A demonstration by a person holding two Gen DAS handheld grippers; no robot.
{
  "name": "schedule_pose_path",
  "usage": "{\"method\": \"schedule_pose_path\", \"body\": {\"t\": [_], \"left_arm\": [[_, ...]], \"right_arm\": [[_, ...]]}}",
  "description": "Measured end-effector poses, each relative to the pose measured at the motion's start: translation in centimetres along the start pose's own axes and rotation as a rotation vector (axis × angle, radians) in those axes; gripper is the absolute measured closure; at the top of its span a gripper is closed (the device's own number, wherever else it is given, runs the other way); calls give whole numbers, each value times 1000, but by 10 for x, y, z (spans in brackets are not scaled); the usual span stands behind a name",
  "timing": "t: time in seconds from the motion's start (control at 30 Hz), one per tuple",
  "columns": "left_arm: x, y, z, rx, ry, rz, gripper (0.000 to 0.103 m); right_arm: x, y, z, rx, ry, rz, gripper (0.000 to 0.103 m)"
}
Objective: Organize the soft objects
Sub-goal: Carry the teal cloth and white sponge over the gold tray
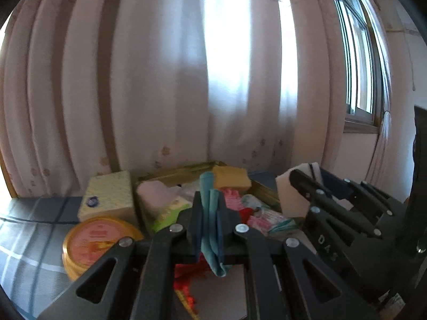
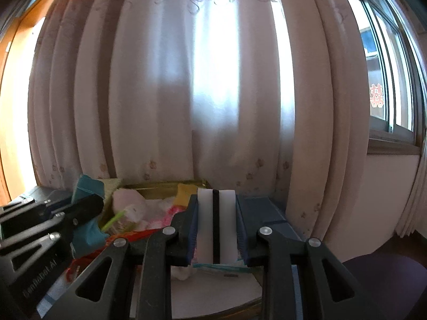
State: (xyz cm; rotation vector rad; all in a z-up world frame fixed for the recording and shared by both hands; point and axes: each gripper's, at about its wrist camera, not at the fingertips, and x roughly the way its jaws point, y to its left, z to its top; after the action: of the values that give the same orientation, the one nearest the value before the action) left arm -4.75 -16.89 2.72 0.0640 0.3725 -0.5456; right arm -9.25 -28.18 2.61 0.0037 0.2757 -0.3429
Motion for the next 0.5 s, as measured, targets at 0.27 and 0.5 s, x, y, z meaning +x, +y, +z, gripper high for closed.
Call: {"method": "schedule_pose_path", "body": {"t": [0.27, 0.5], "left_arm": [[22, -8, -6, -7, 46, -5, 96], [33, -8, -3, -11, 75, 4, 97]], "right_arm": [[15, -5, 0, -18, 44, 2, 75], [31, 0, 3, -67, 85, 15, 75]]}}
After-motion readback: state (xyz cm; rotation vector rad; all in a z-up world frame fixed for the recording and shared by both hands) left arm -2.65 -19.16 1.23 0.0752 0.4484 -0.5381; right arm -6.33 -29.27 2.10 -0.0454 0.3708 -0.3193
